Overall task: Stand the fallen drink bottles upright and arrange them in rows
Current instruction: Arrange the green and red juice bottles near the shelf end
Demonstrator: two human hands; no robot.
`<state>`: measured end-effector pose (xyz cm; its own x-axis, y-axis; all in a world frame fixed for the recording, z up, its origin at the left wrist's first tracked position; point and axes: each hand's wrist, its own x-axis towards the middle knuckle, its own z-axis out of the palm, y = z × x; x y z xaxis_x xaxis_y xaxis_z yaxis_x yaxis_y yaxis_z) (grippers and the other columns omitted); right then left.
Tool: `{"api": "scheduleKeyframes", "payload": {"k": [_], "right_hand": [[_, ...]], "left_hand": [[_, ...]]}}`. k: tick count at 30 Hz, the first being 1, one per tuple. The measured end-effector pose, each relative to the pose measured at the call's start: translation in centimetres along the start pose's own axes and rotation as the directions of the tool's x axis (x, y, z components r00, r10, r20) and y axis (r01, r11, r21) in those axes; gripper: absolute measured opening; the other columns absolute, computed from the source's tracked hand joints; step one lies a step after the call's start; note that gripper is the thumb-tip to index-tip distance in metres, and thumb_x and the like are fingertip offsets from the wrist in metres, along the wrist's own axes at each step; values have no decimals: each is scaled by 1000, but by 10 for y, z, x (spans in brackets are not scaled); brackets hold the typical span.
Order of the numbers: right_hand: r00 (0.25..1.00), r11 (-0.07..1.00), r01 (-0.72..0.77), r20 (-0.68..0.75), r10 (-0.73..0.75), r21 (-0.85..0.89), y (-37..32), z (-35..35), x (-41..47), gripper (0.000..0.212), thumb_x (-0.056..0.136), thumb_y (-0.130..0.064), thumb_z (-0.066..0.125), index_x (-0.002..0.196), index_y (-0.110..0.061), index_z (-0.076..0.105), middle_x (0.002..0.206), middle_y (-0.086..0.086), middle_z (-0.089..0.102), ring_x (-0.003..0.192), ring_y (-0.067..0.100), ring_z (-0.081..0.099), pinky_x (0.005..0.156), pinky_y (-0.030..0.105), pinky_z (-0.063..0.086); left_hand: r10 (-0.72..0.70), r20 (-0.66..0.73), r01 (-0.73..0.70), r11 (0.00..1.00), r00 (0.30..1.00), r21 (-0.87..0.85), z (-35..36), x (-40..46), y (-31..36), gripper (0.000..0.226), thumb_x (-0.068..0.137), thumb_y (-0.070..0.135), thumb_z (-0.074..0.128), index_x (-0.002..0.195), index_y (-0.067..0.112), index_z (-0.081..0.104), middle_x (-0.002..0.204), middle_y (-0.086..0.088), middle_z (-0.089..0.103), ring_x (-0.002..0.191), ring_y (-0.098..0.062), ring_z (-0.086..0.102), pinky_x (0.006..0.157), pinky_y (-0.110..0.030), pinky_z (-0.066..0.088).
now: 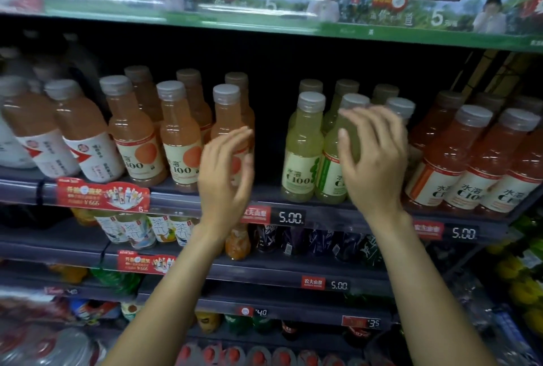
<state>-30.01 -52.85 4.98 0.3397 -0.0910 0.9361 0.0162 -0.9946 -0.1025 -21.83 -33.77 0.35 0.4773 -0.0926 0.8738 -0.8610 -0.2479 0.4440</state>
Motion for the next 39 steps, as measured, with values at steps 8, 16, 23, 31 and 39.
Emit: {"api": "scheduleKeyframes", "payload": {"k": [8,16,23,31,39], "right_hand": [[957,906,-238,243,157,349,-99,67,-19,44,94,-29,51,134,-12,47,135,10,47,128,18,41,106,22,30],[904,848,-418,238,354,326,-145,124,-35,66,90,-44,53,142,-11,29,145,16,33,137,15,27,111,21,23],[865,791,-497,280,417,357,-149,133,-42,78,85,-35,66,146,-18,20,147,11,30,138,21,31,112,29,30],[855,771,-512,309,417,378,-147,137,-45,83,84,-25,69,144,-26,12,145,-8,23,133,7,31,101,3,25],[851,772,-523,269,451,362,-157,140,-47,84,84,-20,69,142,-28,9,144,-2,21,127,-8,24,98,-2,21]], "left_hand": [[-282,-169,259,955,945,-142,-94,10,-109,45,95,28,50,138,22,38,145,-10,40,136,-26,36,110,-52,31],[-430,49,426,862,901,-273,-115,24,-150,64,92,47,47,147,26,22,154,8,24,142,-4,22,117,-33,23],[-509,211,548,732,835,-404,-113,44,-176,60,86,60,39,140,37,27,146,9,38,130,1,41,111,-33,35],[-408,270,475,837,872,-270,-108,38,-184,64,76,68,58,130,57,24,140,5,44,127,-4,45,106,-26,39],[-335,345,448,829,877,-335,-102,38,-198,93,72,60,73,146,46,19,154,-4,28,140,-20,32,111,-51,33]]}}
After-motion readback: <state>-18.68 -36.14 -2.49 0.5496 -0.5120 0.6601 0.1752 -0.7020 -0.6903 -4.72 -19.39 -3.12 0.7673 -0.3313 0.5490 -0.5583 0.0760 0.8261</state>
